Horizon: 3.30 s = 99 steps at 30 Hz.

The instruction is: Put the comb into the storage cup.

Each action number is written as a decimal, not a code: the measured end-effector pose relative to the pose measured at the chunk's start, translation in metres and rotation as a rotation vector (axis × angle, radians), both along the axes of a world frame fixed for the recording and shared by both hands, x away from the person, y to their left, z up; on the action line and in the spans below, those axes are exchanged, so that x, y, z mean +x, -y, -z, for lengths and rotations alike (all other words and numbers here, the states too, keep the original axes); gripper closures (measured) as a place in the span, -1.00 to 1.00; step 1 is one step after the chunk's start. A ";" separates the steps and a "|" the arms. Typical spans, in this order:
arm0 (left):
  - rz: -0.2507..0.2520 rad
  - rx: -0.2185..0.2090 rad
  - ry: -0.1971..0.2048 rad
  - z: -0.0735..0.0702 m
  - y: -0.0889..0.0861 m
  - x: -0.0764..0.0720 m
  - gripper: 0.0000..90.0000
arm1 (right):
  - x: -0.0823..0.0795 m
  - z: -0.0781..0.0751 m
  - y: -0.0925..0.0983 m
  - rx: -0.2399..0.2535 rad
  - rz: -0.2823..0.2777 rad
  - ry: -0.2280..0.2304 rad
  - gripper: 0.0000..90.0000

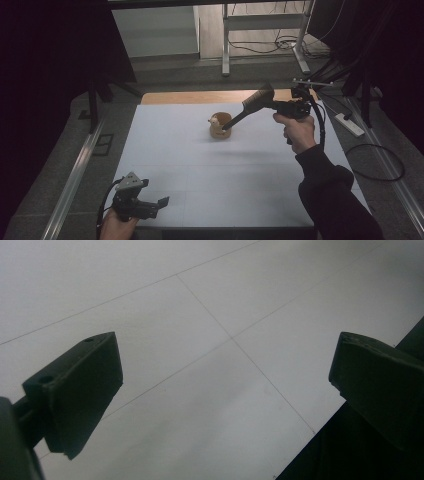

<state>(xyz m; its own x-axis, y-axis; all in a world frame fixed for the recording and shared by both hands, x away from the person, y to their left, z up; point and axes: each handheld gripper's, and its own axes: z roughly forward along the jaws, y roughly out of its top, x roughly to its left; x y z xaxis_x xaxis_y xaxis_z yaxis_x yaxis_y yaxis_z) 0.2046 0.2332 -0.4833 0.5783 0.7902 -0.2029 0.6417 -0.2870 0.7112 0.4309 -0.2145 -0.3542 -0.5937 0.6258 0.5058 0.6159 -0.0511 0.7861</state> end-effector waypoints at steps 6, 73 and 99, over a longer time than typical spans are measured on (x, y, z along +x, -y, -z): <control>0.004 -0.007 0.000 0.000 0.000 0.000 -0.97 | 0.006 -0.005 0.002 0.004 0.024 0.009 0.87; -0.006 -0.029 -0.019 0.002 -0.003 0.002 -1.00 | 0.052 0.024 -0.043 -0.106 0.103 -0.003 0.86; -0.002 -0.037 -0.023 0.002 -0.003 0.003 -1.00 | 0.055 0.038 -0.057 -0.133 0.087 -0.023 0.86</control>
